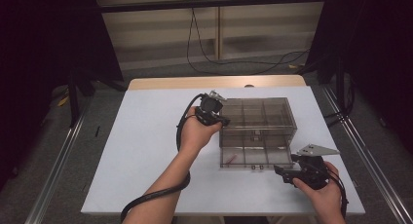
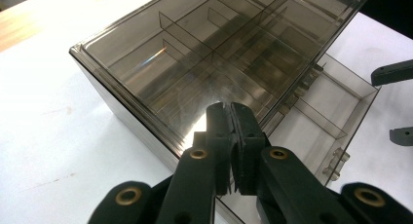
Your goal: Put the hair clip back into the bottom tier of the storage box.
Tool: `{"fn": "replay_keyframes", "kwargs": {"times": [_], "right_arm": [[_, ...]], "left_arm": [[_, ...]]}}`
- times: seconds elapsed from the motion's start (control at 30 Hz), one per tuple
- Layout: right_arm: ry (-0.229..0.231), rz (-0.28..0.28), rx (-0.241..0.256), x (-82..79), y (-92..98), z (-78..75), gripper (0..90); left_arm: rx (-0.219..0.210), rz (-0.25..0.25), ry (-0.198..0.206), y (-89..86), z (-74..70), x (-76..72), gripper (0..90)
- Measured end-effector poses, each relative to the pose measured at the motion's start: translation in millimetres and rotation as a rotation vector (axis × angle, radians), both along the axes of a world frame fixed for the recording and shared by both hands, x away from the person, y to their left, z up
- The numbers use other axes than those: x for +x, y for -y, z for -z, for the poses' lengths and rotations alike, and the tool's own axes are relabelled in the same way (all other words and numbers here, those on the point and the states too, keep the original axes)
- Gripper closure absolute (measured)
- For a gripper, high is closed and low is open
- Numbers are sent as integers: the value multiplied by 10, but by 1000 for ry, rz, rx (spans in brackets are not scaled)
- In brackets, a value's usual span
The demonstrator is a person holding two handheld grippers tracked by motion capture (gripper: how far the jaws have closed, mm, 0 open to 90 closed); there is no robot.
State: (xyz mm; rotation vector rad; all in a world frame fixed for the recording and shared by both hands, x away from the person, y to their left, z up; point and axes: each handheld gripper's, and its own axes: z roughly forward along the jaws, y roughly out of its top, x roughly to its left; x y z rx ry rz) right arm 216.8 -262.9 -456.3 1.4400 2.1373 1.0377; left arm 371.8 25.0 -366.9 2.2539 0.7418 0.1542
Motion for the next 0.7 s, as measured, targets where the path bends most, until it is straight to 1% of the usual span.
{"fn": "replay_keyframes", "kwargs": {"times": [0.03,0.07,0.17,0.23,0.3,0.37,0.47,0.53,0.6,0.63,0.7], "right_arm": [[0,-2,1,0,1,-1,234],[-1,-2,0,-1,0,-2,236],[2,-3,1,-3,-1,-1,248],[2,-2,1,-6,-3,-4,255],[3,-2,1,-7,-5,-8,260],[4,-3,3,-7,-5,-9,261],[7,-3,3,-9,-8,-16,269],[8,-2,4,-10,-8,-17,271],[10,-2,4,-11,-8,-21,279],[11,-5,5,-15,-11,-24,303],[14,-8,6,-15,-18,-26,320]], "left_arm": [[7,1,3,2,3,2,877],[4,-4,5,8,10,1,878],[8,-4,-4,13,28,14,884],[2,-8,-4,18,34,16,885],[7,-11,2,26,34,18,885],[15,-3,-4,31,40,25,885],[22,-6,-6,40,60,27,888],[11,-12,-5,40,69,30,888],[15,-9,-3,43,68,30,890],[18,-7,-3,42,67,27,890],[14,-10,-6,43,69,24,890]]}}
